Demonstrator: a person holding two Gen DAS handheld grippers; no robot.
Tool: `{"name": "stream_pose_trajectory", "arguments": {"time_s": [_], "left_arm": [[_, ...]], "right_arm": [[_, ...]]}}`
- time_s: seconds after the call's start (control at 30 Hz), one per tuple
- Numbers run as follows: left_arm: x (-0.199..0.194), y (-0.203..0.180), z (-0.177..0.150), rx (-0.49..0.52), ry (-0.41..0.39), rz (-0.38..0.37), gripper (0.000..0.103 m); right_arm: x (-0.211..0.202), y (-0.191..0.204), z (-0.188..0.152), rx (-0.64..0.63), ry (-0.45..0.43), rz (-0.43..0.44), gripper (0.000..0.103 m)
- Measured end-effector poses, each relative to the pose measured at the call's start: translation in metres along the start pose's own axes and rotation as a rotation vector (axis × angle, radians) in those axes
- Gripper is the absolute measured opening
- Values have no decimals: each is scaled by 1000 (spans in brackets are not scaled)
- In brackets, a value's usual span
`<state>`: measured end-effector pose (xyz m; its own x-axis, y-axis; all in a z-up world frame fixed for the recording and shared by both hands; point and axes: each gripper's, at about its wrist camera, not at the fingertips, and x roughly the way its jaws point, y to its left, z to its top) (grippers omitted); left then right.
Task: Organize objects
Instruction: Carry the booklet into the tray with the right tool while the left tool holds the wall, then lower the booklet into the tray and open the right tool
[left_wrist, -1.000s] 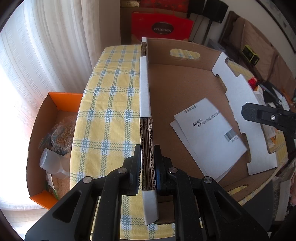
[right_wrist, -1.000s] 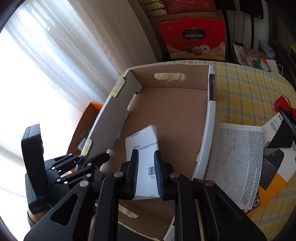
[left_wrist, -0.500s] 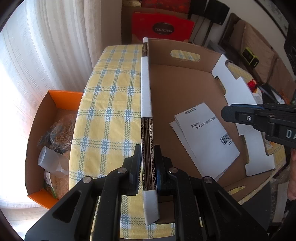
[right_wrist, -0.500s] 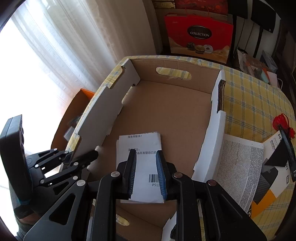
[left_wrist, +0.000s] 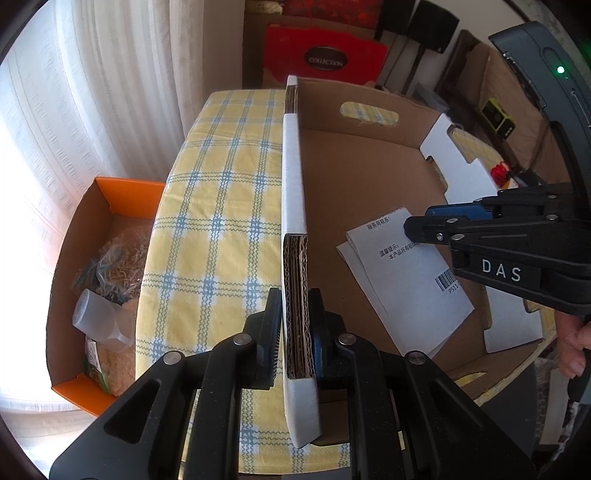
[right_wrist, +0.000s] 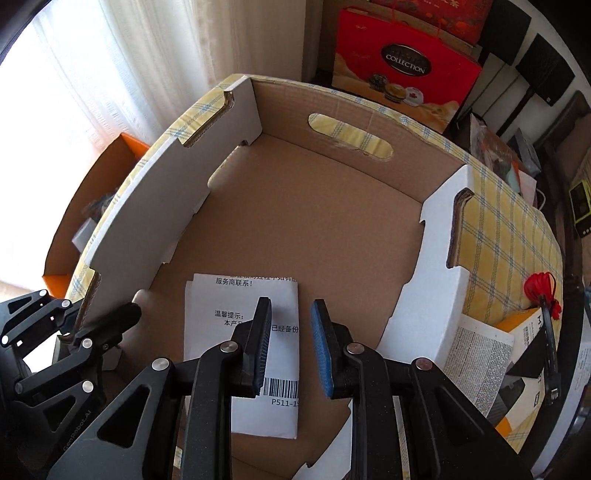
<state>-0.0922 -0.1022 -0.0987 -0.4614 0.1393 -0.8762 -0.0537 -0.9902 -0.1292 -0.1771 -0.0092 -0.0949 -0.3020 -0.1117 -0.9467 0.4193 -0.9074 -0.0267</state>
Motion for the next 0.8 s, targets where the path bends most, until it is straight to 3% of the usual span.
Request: {"name": "stream_pose_trajectory", "arguments": {"time_s": [0.37,0.5,0.6,0.8], "left_arm": [[1,1,0,-12,0,-7,13],[1,1,0,-13,0,-5,13],[1,1,0,-11,2,-3,13],[0,1,0,-13,3,0,13]], "right_arm": [[8,-2,1,42,92,80,28],[9,-3,-5,78,113,193,29],[10,-2,-9,92,119,224,29],[6,-6,-12,110,74,215,11]]}}
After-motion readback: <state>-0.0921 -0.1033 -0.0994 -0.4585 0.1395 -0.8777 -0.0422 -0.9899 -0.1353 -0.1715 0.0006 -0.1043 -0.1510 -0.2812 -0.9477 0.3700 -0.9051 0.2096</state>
